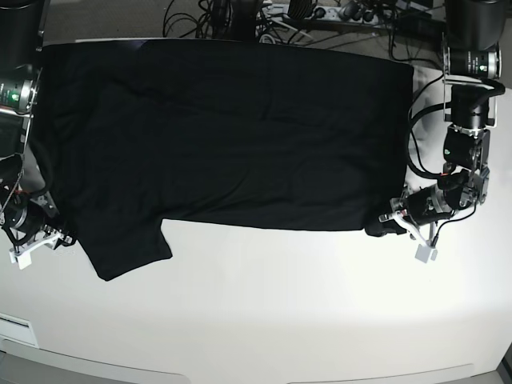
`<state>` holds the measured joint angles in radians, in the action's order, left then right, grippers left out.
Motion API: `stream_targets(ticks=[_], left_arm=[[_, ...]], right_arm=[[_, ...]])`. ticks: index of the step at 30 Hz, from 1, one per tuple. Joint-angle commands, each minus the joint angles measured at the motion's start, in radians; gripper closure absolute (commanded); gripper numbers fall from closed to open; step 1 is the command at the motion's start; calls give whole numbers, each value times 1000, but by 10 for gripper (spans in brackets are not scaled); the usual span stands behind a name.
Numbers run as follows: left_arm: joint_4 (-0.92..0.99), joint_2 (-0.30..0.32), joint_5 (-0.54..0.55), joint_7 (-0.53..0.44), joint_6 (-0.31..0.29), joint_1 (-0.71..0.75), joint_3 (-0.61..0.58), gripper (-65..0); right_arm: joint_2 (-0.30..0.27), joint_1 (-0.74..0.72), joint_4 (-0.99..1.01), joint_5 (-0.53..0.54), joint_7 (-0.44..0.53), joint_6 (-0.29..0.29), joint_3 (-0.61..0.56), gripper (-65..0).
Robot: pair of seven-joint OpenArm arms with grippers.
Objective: Fold the T-shirt properly
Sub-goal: 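Grasp the hem corners with both grippers, then fold the hem up over the shirt toward the collar with both grippers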
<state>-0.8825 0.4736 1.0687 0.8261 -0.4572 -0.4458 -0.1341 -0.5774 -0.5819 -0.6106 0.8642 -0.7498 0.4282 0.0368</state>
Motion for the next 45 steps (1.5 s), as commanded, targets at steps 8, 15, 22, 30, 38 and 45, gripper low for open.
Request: stream_targets(ticks=[8, 15, 22, 30, 38, 45], left_arm=[[3, 14, -71, 39, 30, -1, -2, 0], [3, 14, -71, 39, 27, -1, -2, 0], [3, 14, -71, 27, -75, -30, -2, 0], [-2, 14, -76, 58, -177, -154, -2, 0], [-15, 14, 83, 220, -233, -166, -2, 0], [-39, 63, 293, 352, -241, -161, -2, 0]], right_arm=[[34, -33, -13, 33, -23, 85, 5, -287], [63, -41, -16, 15, -13, 161, 5, -85], [49, -52, -117, 27, -119, 270, 5, 0], [-37, 103, -463, 65, -153, 270, 5, 0], [-161, 407, -851, 82, -157, 270, 6, 0], [-221, 605, -1073, 82, -156, 219, 93, 0]])
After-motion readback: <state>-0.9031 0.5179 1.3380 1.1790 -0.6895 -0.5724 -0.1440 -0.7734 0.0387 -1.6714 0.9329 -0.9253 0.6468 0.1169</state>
